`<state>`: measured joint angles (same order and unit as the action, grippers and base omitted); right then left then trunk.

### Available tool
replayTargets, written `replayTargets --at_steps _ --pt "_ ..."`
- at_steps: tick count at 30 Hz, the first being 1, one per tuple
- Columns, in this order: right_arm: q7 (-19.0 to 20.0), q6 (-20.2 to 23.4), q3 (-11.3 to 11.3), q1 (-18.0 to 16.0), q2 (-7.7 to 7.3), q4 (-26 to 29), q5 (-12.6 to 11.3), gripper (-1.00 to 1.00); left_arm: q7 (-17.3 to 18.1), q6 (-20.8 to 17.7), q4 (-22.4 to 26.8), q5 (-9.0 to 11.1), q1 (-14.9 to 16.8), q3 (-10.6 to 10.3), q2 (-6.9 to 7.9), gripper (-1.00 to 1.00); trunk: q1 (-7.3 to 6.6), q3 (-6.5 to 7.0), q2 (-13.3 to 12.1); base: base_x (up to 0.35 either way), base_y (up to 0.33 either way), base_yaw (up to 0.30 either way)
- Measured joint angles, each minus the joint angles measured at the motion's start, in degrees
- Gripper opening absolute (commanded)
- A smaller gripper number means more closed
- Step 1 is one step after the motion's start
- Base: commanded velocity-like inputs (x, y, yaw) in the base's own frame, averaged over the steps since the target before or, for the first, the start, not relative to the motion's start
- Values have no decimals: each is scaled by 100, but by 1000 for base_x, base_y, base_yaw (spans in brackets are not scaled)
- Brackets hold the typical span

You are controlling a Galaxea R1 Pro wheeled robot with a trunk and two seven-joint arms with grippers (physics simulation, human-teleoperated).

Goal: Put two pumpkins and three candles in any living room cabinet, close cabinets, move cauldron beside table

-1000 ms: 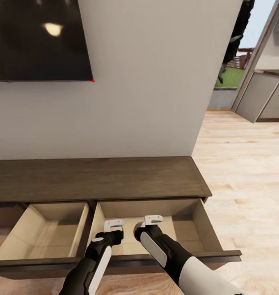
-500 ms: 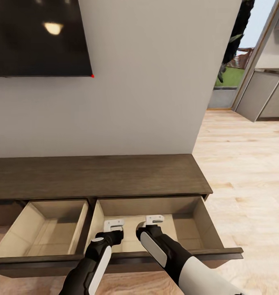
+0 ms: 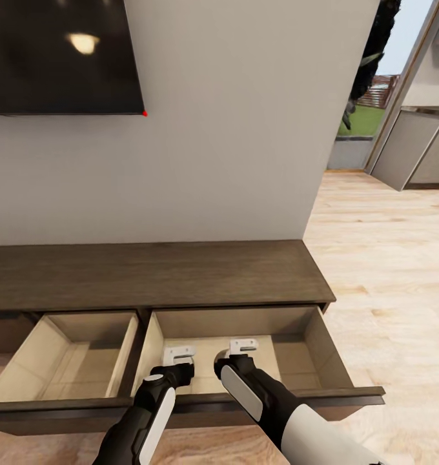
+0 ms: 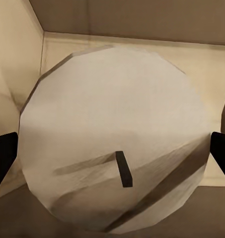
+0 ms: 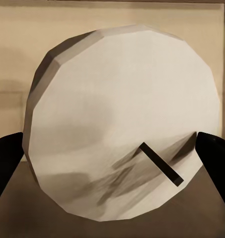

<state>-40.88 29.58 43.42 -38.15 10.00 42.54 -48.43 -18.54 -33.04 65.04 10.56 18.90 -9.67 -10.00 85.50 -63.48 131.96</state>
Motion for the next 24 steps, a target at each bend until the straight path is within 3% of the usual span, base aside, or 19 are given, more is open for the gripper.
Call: replayTargets --at_steps 8,24 --pt "-1 6 0 0 0 0 -3 -100 0 -1 0 3 0 1 0 -100 175 -143 319 0 0 0" --pt "0 5 0 0 0 0 0 -100 0 0 0 0 0 0 0 -100 176 -144 321 0 0 0"
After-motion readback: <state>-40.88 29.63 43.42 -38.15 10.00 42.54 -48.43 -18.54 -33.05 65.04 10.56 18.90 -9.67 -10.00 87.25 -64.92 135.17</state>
